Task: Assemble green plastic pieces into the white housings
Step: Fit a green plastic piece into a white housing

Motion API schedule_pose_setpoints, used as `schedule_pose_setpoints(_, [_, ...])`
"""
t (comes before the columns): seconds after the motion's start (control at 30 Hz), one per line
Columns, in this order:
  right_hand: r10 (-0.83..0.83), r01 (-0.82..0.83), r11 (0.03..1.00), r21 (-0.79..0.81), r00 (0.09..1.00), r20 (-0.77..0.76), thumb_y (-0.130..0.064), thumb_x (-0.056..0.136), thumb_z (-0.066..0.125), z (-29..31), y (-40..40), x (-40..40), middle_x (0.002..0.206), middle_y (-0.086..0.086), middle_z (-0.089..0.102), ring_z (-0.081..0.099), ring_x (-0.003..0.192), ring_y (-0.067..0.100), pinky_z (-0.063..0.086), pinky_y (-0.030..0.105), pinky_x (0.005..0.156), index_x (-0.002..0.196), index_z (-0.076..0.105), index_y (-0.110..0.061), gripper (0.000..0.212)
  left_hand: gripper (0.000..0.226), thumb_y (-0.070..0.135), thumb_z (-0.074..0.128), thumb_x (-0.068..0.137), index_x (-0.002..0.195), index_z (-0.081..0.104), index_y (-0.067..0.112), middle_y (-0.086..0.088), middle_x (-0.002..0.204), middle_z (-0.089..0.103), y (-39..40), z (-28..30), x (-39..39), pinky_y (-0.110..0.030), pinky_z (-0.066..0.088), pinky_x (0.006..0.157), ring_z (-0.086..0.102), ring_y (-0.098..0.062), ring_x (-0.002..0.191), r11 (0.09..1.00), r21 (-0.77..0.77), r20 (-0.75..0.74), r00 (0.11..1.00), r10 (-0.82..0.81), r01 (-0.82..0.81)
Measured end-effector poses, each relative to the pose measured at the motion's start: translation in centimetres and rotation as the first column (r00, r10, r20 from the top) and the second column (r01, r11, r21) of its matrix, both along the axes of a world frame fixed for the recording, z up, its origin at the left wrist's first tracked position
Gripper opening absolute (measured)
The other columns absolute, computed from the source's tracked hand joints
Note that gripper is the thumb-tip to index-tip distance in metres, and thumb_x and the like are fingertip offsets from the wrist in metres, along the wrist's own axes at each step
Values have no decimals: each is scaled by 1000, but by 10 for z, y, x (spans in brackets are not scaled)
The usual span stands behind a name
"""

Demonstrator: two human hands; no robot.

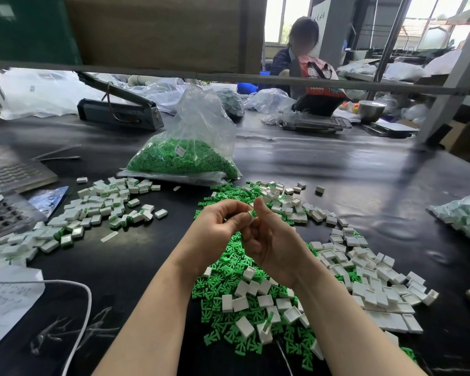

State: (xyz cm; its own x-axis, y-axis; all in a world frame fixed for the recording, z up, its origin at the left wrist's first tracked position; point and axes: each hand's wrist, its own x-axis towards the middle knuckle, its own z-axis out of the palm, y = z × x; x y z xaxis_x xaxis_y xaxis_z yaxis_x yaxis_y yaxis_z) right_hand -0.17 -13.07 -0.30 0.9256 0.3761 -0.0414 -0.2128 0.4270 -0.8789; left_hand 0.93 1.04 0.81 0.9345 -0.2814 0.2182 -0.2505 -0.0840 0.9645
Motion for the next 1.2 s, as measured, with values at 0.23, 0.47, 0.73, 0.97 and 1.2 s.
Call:
schedule_pose_setpoints(0.23, [57, -57, 998, 7, 998, -10, -59, 85, 53, -3, -2, 0, 68, 1, 50, 42, 53, 10, 32, 21, 53, 77, 61, -13, 47, 12, 7, 60, 93, 91, 68, 16, 4, 83, 69, 0, 0, 1, -11, 47, 69, 64, 1, 77, 1000, 21, 2, 1000, 13, -13])
schedule_pose_setpoints(0.47, [8, -6, 999, 38, 999, -32, -49, 90, 53, -1, -1, 0, 64, 1, 51, 40, 50, 9, 34, 15, 45, 73, 64, -14, 40, 11, 7, 59, 94, 94, 67, 14, 4, 86, 69, -2, 1, 1, -16, 48, 79, 63, -3, 82, 999, 35, 11, 1000, -5, 5])
schedule_pose_setpoints(0.73, [-19, 19, 1000, 7, 1000, -18, -52, 89, 53, -2, 1, 1, 61, -1, 51, 38, 48, 8, 31, 16, 45, 68, 63, -16, 43, 14, 7, 58, 95, 94, 67, 18, 8, 82, 69, -1, 0, 1, -15, 48, 78, 64, 0, 81, 1000, 23, 11, 1000, -12, 12])
schedule_pose_setpoints(0.97, [-1, 1, 1000, -16, 1000, -20, -53, 90, 52, -4, -1, 1, 63, -1, 49, 38, 51, 9, 31, 18, 48, 72, 63, -15, 43, 11, 7, 57, 95, 95, 67, 12, -1, 84, 69, -2, 2, 0, -17, 50, 77, 64, -7, 82, 998, 55, 5, 1000, -6, 5])
schedule_pose_setpoints(1.2, [24, -13, 995, -102, 993, 116, -56, 82, 59, -6, 0, 3, 73, 0, 49, 42, 62, 9, 33, 18, 55, 107, 73, -21, 46, 9, 11, 58, 88, 87, 64, 4, -10, 73, 46, -2, 3, -3, -29, 37, 59, 41, -22, 67, 998, 51, 27, 999, 28, -30])
